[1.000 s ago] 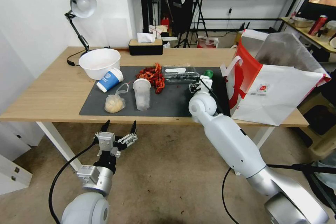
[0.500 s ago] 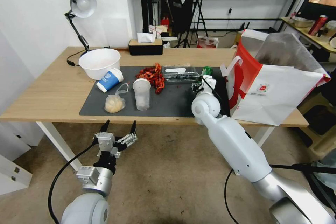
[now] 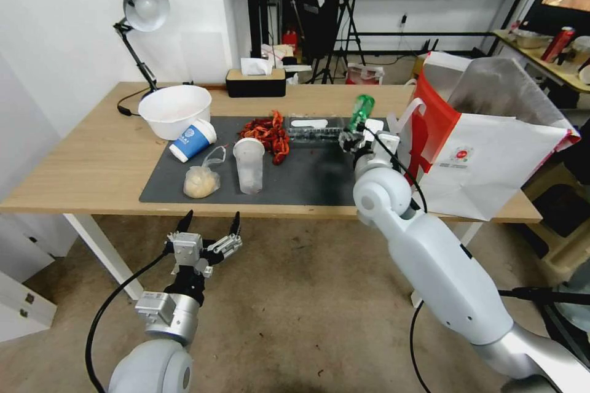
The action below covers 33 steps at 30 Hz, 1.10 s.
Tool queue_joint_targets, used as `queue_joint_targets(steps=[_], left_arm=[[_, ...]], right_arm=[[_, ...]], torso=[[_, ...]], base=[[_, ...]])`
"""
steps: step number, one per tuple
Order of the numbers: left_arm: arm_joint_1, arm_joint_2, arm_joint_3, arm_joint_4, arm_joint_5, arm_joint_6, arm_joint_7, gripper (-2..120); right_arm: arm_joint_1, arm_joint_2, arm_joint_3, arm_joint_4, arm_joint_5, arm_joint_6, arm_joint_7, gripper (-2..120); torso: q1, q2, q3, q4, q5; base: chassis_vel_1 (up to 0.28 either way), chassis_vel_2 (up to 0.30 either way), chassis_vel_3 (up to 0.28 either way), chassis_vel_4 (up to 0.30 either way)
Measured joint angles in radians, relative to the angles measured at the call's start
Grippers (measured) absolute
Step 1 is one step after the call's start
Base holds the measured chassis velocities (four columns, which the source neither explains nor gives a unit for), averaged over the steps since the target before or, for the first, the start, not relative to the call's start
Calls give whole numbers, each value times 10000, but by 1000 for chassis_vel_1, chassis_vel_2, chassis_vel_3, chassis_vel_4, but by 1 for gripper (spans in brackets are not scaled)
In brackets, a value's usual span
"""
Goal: Pick up the trash from the table and place it into the takeout bag.
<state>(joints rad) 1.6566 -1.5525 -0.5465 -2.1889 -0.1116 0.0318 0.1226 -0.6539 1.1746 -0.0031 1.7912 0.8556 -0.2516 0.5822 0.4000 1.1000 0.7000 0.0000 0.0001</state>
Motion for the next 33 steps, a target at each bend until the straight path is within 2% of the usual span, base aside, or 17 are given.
queue_joint_targets(steps=[1, 4, 8, 15, 17, 19, 21, 22, 24, 26, 29, 31, 33], left_arm=[[9, -3, 8, -13, 16, 0, 2, 100], [28, -5, 14, -27, 35, -1, 4, 100], [71, -4, 14, -35, 64, -6, 6, 100], [134, 2, 15, -99, 114, -39, 10, 100], [163, 0, 15, -121, 140, -54, 11, 100], [170, -4, 21, -128, 151, -60, 11, 100], [195, -30, 49, -163, 194, -77, 11, 100], [195, -30, 49, -163, 194, -77, 11, 100], [204, -49, 92, -173, 232, -84, 13, 100], [207, -53, 98, -173, 241, -84, 14, 100], [223, -84, 168, -210, 295, -94, 21, 100], [233, -90, 181, -239, 302, -97, 26, 100], [260, -91, 185, -280, 306, -105, 31, 100]], right_arm=[[-30, -70, 69, 96, 15, 361, -464, 52], [-45, -174, 210, 340, 49, 788, -977, 52], [-54, -350, 609, 872, -233, 849, -1194, 52], [-53, -1128, 1683, 1893, -928, 127, -1190, 52], [-247, -1671, 2562, 2389, -1079, -415, -1091, 52], [-335, -1797, 2783, 2500, -1093, -585, -1047, 52], [-878, -2362, 3847, 3072, -1080, -1502, -644, 52], [-878, -2362, 3847, 3072, -1080, -1502, -644, 52], [-1360, -2719, 4400, 3457, -1052, -2103, -260, 52], [-1422, -2759, 4461, 3501, -1052, -2169, -213, 52], [-2171, -2966, 4983, 3865, -1024, -2936, 318, 52], [-2339, -2966, 5073, 3902, -1009, -3056, 400, 52], [-2604, -2938, 5209, 3961, -970, -3199, 496, 59]], torso=[[-1, 0, 0, 0, -1], [-1, 0, 0, 0, 0], [0, 0, 0, 1, 0], [-1, 0, -1, -2, -3], [-1, 1, -1, 1, -2], [0, 0, 0, 1, -2], [-1, 1, -1, -4, 0], [-1, 1, -1, -4, 0], [-1, 0, -1, -3, 2], [-1, 1, -1, -4, 2], [-1, 0, -1, 0, 0], [-1, 0, -1, 0, -1], [-1, 0, -1, 0, 1]], base=[[0, 0, 0, 0], [0, 0, 0, 0], [0, 0, 0, 0], [0, 0, 0, 0], [0, 0, 0, 0], [0, 0, 0, 0], [0, 0, 0, 0], [0, 0, 0, 0], [0, 0, 0, 0], [0, 0, 0, 0], [0, 0, 0, 0], [0, 0, 0, 0], [0, 0, 0, 0]])
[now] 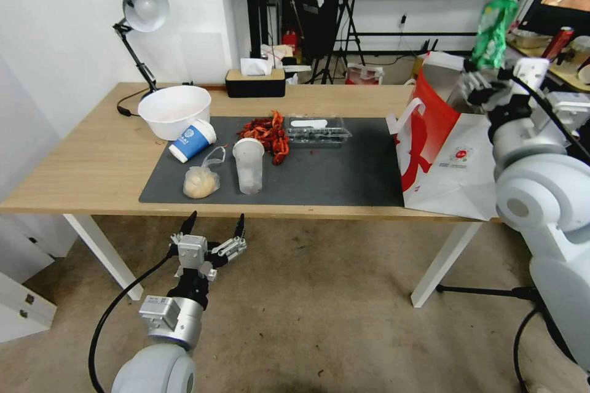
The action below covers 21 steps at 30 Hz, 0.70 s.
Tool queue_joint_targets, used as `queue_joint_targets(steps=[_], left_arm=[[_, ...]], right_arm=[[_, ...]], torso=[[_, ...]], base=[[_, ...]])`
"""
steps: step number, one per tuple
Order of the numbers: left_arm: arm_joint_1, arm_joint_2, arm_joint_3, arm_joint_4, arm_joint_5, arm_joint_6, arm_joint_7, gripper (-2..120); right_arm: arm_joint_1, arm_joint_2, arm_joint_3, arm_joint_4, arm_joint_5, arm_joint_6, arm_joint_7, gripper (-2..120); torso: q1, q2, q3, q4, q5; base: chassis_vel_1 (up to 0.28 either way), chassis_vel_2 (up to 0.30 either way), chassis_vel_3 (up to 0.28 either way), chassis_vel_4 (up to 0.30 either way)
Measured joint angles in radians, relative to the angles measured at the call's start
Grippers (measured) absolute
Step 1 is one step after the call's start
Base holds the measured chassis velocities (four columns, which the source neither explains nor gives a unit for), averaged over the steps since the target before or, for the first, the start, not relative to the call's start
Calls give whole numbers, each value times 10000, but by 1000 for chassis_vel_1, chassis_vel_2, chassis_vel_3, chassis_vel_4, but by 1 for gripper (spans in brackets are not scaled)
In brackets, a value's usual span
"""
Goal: Pick up the trash from the table and place it into the takeout bag.
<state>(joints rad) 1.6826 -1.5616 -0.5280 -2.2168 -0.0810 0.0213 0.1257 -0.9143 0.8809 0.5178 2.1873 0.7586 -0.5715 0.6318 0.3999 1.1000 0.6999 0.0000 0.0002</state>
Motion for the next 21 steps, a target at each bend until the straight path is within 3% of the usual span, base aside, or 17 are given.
queue_joint_targets(steps=[9, 12, 13, 16, 21], left_arm=[[64, 57, -9, -145, 2, -9, 6, 100], [71, 94, -19, -184, 2, -8, 6, 100], [71, 94, -19, -184, 2, -8, 6, 100], [75, 132, -23, -187, -2, -7, 7, 100], [70, 162, -23, -181, -5, -14, 10, 100]], right_arm=[[-191, 77, 205, 170, 323, -4, 137, 89], [-235, 78, 356, 402, 1399, 1538, -602, 99], [-235, 78, 356, 402, 1399, 1538, -602, 99], [-563, 124, 432, 888, 2210, 2947, -1472, 100], [-1169, 301, 321, 1253, 2122, 3717, -2333, 100]], torso=[[0, 0, 0, 0, -2], [0, 0, 0, 2, -4], [0, 0, 0, 2, -4], [0, 0, 0, 1, -4], [0, 0, 0, 0, -4]], base=[[0, 0, 0, 0], [0, 0, 0, 0], [0, 0, 0, 0], [0, 0, 0, 0], [0, 0, 0, 0]])
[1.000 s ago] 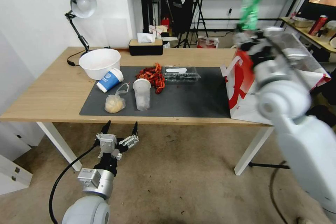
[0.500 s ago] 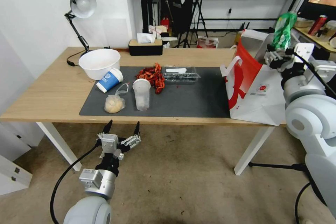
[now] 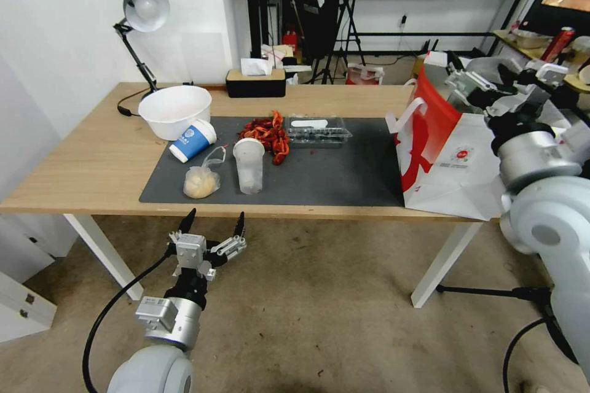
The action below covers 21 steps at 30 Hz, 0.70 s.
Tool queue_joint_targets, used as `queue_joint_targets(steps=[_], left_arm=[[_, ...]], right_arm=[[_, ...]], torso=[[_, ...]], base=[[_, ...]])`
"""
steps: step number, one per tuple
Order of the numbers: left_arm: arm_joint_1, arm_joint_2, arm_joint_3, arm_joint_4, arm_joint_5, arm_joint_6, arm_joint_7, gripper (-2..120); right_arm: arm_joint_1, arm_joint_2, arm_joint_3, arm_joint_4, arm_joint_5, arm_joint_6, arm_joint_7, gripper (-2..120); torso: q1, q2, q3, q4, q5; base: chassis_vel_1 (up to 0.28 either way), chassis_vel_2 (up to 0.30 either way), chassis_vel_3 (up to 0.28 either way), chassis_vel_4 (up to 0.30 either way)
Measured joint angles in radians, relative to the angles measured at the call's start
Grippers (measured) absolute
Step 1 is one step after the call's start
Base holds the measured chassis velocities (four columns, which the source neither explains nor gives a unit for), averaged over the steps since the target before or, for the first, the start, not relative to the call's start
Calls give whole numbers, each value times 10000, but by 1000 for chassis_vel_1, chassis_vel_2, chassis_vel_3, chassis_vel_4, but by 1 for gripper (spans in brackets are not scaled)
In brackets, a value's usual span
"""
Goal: Pick up the trash from the table and place it into the takeout bag.
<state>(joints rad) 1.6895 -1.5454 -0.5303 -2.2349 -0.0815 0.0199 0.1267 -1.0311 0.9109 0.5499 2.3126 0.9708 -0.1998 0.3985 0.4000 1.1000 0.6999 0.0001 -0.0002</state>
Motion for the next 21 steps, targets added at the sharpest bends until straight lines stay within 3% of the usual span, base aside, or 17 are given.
queue_joint_targets(steps=[7, 12, 21], left_arm=[[-50, 9, 25, 64, -1, -11, 14, 100], [-61, 81, 24, 111, -1, -50, 17, 100], [-56, 237, 14, 138, -14, -111, 20, 100]], right_arm=[[-1796, 536, -505, 538, -2146, 582, -1311, 100], [-2781, 901, -644, 529, -3614, 935, -1530, 100], [-5619, 2051, -805, 50, -6981, 2892, -1272, 100]], torso=[[0, 0, 0, -2, 1], [0, 0, 1, -1, 1], [-1, -1, 1, -2, -1]], base=[[0, 0, 0, 0], [0, 0, 0, 0], [0, 0, 0, 0]])
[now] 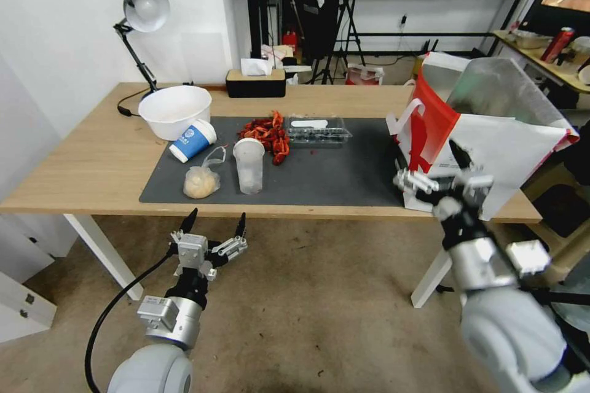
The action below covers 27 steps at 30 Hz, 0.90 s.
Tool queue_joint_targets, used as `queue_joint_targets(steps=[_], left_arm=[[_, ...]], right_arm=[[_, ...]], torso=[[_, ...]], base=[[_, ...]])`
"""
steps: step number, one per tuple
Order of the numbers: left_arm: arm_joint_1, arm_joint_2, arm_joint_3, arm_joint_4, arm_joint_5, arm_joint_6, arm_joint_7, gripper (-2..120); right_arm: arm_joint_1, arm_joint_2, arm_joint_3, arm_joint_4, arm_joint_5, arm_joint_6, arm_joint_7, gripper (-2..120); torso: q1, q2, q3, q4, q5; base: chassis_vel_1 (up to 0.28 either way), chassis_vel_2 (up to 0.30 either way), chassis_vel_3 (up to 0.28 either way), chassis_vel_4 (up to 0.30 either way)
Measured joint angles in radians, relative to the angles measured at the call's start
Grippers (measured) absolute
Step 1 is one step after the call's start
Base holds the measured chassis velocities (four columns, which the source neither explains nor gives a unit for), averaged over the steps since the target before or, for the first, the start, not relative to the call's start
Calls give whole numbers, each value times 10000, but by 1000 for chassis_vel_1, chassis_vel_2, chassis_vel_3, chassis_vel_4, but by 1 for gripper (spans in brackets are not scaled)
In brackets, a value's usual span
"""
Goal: Pick up the trash from the table and place it into the takeout bag.
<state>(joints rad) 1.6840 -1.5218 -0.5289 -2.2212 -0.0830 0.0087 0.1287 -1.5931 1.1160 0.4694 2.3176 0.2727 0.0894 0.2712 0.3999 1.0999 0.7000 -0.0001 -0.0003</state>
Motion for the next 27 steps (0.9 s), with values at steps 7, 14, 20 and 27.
queue_joint_targets(steps=[7, 14, 20, 27], left_arm=[[-26, 109, 13, 47, -33, -18, 0, 100], [-49, 175, 57, 127, -36, -29, 6, 100], [-37, 199, 40, 157, -38, -53, 7, 100], [-31, 258, -3, 222, -45, -124, -4, 100]], right_arm=[[-1351, 534, -151, -702, -627, 1095, 444, 100], [-1798, 837, -311, -1387, -787, 1558, 838, 100], [-1514, 858, -347, -1565, -657, 1470, 911, 100], [-1323, 759, -352, -1481, -487, 1243, 920, 100]], torso=[[0, 0, 0, 0, 3], [0, 0, 0, 2, 1], [2, 0, 0, 2, 2], [2, 0, 0, 2, 1]], base=[[0, 0, 0, 0], [0, 0, 0, 0], [0, 0, 0, 0], [0, 0, 0, 0]])
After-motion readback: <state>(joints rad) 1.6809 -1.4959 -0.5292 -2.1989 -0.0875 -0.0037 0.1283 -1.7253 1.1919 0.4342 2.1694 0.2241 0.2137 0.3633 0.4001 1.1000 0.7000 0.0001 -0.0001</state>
